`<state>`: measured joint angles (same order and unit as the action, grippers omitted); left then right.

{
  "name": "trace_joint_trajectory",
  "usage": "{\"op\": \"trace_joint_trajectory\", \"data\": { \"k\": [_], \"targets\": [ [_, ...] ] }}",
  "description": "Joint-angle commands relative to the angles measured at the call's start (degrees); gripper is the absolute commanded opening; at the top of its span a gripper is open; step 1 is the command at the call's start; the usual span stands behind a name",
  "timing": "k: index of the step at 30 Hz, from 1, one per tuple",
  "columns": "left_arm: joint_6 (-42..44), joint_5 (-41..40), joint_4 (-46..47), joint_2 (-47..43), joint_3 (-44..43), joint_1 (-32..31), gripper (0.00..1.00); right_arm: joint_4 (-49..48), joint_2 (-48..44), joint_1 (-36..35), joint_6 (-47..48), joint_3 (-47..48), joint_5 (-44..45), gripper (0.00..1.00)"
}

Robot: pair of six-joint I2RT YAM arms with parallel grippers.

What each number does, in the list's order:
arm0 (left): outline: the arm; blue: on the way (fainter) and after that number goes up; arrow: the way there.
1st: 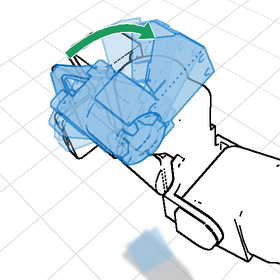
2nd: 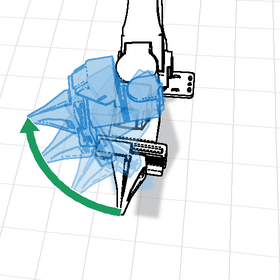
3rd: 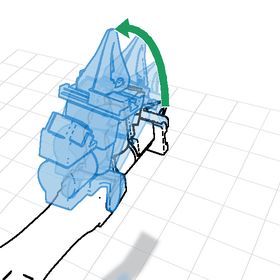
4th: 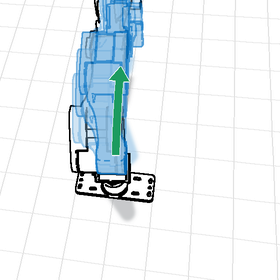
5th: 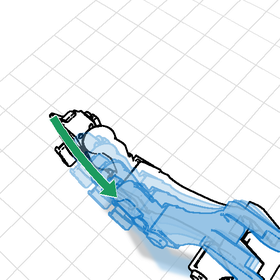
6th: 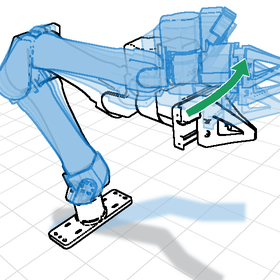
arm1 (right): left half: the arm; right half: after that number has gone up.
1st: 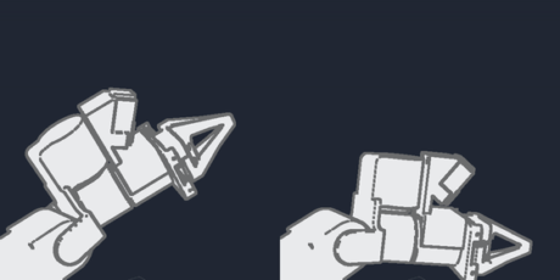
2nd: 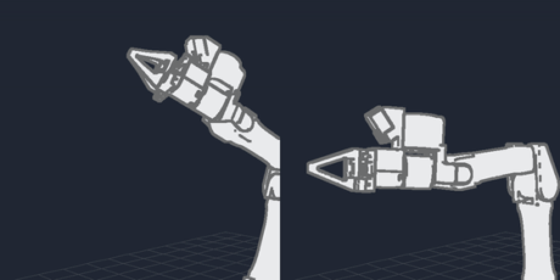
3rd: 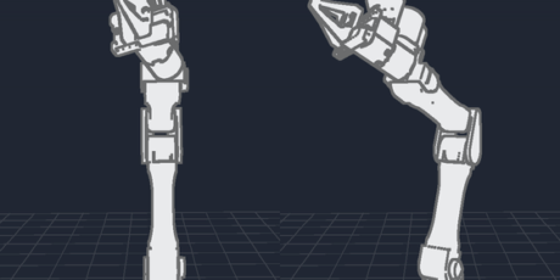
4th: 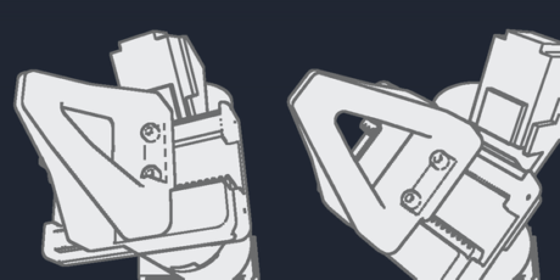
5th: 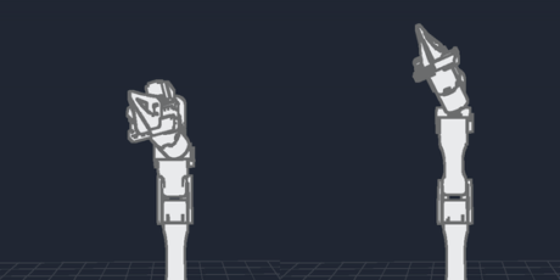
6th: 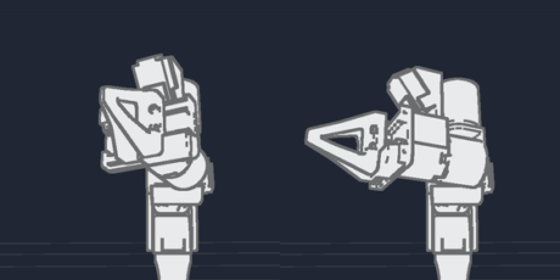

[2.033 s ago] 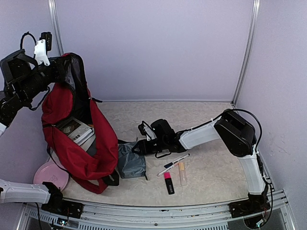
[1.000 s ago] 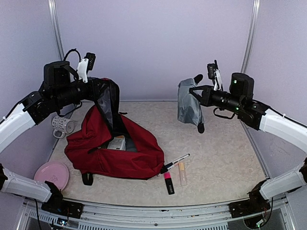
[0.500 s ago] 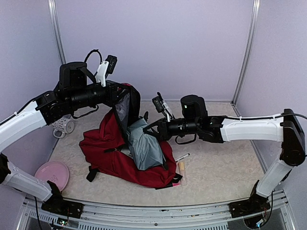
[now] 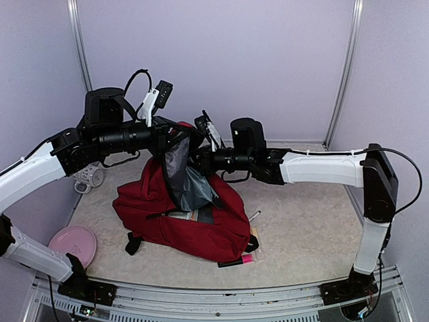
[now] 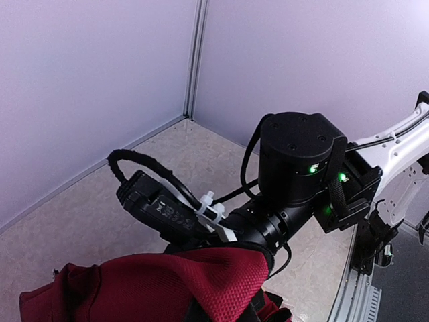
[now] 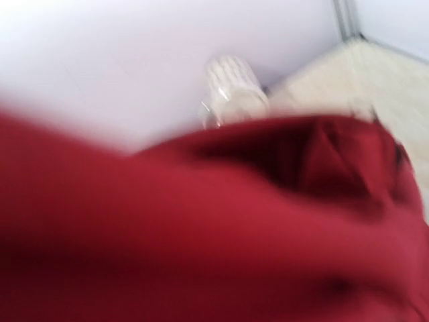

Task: Pack the student bag
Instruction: Place the pencil case in the largest pocket of the bag, then place the largest pocket in the student bag.

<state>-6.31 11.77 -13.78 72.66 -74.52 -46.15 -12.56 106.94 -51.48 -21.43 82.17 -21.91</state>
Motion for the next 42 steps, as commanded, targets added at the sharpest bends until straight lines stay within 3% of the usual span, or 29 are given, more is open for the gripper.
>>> {"op": "trace_joint_trajectory", "data": {
  "k": [1,4,7,12,17,21,27,31,36,42],
  "targets": [
    [1.8,5.2,8.4,0.2,-1.6,-0.8,0.00,-18.6,4.2,0.1,-11.0,3.5,-4.7,0.00],
    [1.8,6.4,9.7,0.6,-1.5,-0.7,0.00,-23.2,8.5,0.0,-17.4,4.7,-6.9,0.00],
    [1.7,6.5,10.1,0.5,-1.4,-0.7,0.00,-24.8,11.3,0.0,-19.2,2.4,-1.5,0.00],
    [0.8,2.9,10.2,-1.3,0.2,-0.5,0.00,-15.8,15.1,0.9,-16.0,3.1,1.3,0.02],
    [-3.3,-4.6,10.4,-3.4,3.9,1.6,0.00,-6.9,9.4,1.0,-7.8,0.9,2.0,0.38],
    [-7.1,-8.9,11.4,-5.0,7.7,3.8,0.00,4.8,2.2,0.7,0.1,0.1,1.2,0.60],
    [-7.9,-8.0,12.2,-5.3,10.6,4.5,0.00,14.5,-10.9,0.8,4.9,-7.5,0.3,0.65],
    [-8.2,-7.7,12.8,-4.4,11.3,3.9,0.00,21.0,-14.7,0.8,1.9,-12.5,11.9,0.66],
    [-7.5,-7.5,13.0,-3.2,11.3,2.4,0.00,25.1,-14.8,0.9,-0.3,-18.2,24.7,0.91],
    [-6.9,-7.3,11.1,-0.7,11.0,1.7,0.00,24.6,-9.0,2.4,-0.6,-21.2,19.1,0.92]
  ]
}}
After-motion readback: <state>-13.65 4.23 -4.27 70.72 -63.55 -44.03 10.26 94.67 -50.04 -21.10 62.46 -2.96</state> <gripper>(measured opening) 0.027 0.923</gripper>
